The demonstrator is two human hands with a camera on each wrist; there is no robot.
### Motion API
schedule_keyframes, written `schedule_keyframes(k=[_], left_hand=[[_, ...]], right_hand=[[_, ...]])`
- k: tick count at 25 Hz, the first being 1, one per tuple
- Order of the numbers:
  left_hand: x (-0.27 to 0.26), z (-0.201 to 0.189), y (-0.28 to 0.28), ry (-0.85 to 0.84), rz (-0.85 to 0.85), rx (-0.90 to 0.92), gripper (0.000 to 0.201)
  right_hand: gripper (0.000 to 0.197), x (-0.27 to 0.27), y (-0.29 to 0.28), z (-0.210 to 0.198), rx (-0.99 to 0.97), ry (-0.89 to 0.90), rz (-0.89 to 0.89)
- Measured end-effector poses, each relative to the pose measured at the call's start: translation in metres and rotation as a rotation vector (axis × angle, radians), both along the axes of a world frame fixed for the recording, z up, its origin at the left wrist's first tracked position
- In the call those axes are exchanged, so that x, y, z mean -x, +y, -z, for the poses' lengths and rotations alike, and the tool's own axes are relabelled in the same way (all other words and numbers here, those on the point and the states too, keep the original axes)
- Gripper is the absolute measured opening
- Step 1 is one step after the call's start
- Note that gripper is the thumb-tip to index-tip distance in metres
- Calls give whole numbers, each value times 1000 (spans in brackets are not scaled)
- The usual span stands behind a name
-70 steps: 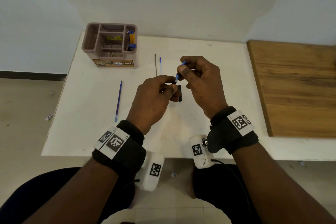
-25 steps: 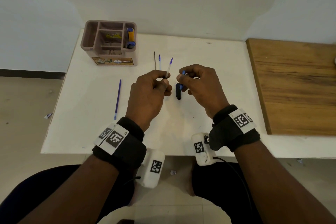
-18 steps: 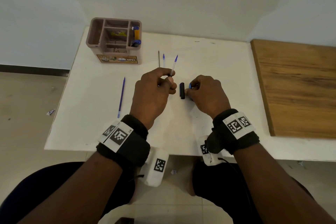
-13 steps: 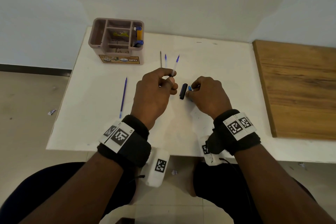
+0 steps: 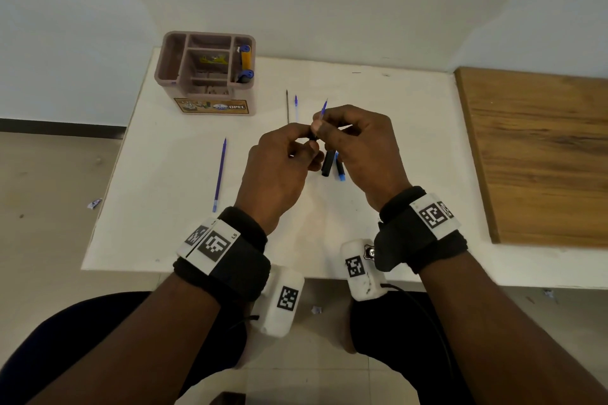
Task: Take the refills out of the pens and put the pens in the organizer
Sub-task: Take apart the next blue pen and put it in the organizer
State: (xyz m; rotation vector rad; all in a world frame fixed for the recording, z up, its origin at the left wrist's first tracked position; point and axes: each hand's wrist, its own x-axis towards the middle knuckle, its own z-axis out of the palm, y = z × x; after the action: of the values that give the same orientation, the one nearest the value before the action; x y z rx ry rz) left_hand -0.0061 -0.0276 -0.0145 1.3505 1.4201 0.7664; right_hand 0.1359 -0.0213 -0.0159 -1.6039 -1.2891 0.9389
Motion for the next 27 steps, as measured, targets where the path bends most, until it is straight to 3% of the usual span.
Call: schedule_keyframes(k=[7, 13, 21, 27], left_hand=[[9, -4, 2, 104, 44, 50, 28], [37, -5, 3, 86, -6, 88, 26], [53, -9, 15, 57, -71, 69, 26], [57, -10, 17, 84, -64, 65, 27]], right_hand=[[14, 8, 5, -14, -113, -21, 15], [18, 12, 25, -30, -182, 5, 174], [26, 24, 95, 28, 238, -447, 28], [24, 31, 107, 42, 318, -560, 41]])
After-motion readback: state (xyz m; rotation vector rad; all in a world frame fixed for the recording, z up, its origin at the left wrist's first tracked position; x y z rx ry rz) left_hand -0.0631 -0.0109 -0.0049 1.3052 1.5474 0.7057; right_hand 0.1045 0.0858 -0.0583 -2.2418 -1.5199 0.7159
